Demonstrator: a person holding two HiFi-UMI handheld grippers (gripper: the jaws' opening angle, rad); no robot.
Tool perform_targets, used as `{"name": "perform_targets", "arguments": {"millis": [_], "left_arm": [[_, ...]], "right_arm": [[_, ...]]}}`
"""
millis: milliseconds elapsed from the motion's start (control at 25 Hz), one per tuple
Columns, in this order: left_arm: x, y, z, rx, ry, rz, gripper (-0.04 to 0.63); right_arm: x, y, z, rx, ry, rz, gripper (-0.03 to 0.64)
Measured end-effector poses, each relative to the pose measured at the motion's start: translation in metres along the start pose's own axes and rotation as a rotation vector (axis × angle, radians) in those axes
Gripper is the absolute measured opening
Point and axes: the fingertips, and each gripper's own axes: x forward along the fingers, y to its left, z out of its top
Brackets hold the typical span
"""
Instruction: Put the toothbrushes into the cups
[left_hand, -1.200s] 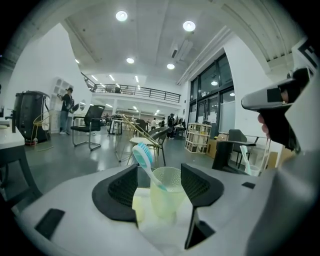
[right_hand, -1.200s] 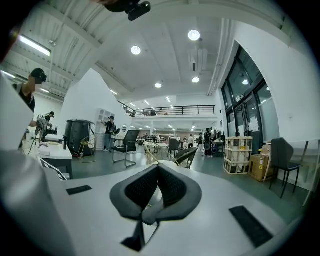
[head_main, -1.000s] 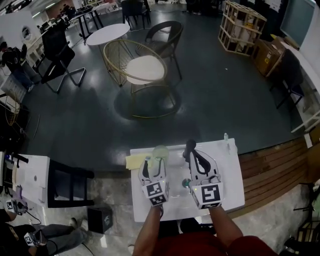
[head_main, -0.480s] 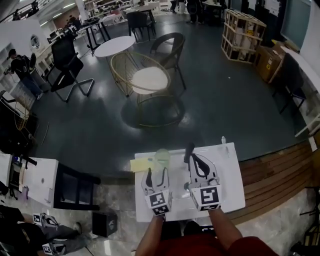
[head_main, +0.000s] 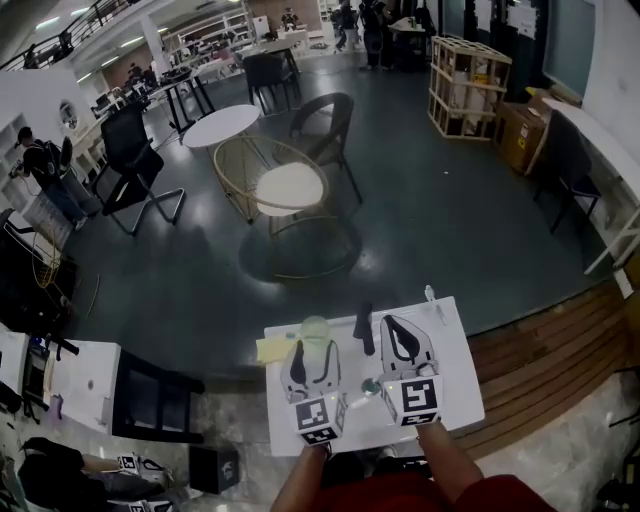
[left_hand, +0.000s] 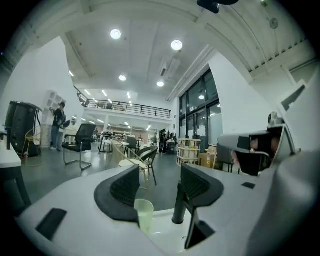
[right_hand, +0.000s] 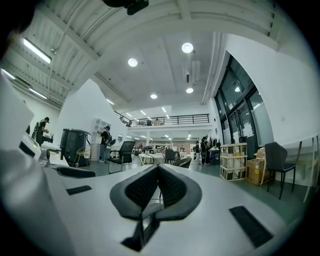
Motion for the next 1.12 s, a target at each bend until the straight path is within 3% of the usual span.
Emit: {"name": "perform_targets", "arguments": {"millis": [800,1120], "left_arm": [[0.019,-0.056,0.077,0.041,-0.108,-0.139,0.258],[0.014,-0.053,0.089,0.053,-0.108,-0.123,0.154]], "right_arm": [[-0.017,-0.049,0.037,-0.024,-0.076,-0.101,0.028],[-0.016,-0.038,0.05,-0.03,-0.097,-0.082,0.029]]}}
